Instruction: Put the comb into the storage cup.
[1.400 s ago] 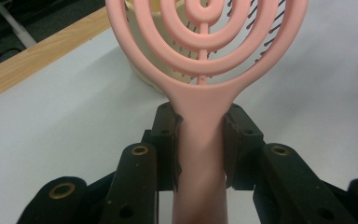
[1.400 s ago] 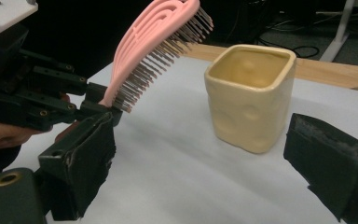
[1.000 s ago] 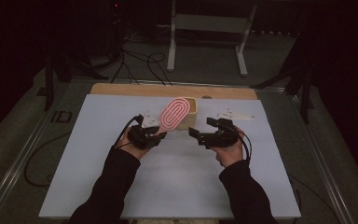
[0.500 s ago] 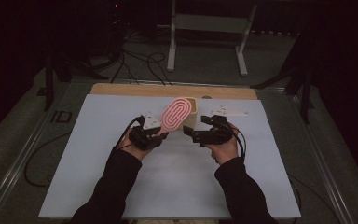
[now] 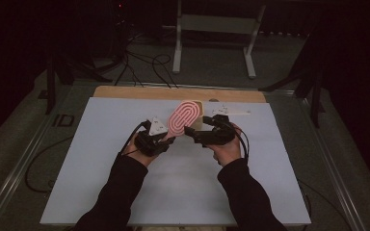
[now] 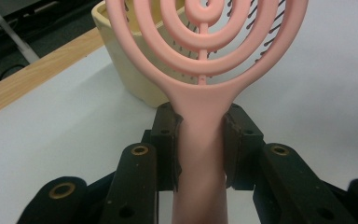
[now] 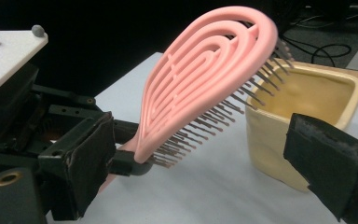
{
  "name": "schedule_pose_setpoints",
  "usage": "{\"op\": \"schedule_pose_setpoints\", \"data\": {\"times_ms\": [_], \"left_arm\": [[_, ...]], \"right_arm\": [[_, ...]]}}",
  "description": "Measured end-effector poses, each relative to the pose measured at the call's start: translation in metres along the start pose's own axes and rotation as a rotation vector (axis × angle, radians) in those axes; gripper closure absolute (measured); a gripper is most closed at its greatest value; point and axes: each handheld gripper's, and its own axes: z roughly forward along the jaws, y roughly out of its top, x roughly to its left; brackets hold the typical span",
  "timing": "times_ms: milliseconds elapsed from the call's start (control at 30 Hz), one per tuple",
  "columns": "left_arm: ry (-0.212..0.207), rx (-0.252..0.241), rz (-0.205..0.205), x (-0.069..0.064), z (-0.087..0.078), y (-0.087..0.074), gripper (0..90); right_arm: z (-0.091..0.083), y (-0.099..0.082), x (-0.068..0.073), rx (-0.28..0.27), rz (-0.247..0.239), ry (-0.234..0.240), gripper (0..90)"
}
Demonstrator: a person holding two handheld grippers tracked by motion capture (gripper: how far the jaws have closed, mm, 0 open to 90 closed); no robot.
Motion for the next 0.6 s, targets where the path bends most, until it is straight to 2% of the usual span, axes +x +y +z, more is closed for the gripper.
{"op": "schedule_pose_setpoints", "data": {"times_ms": [600], "left_arm": [[0.0,-0.019,0.031,-0.008,0.0,0.001,70.0]], "right_arm": [[0.014,0.008,0.0,0.021,0.017,0.008,10.2]]}}
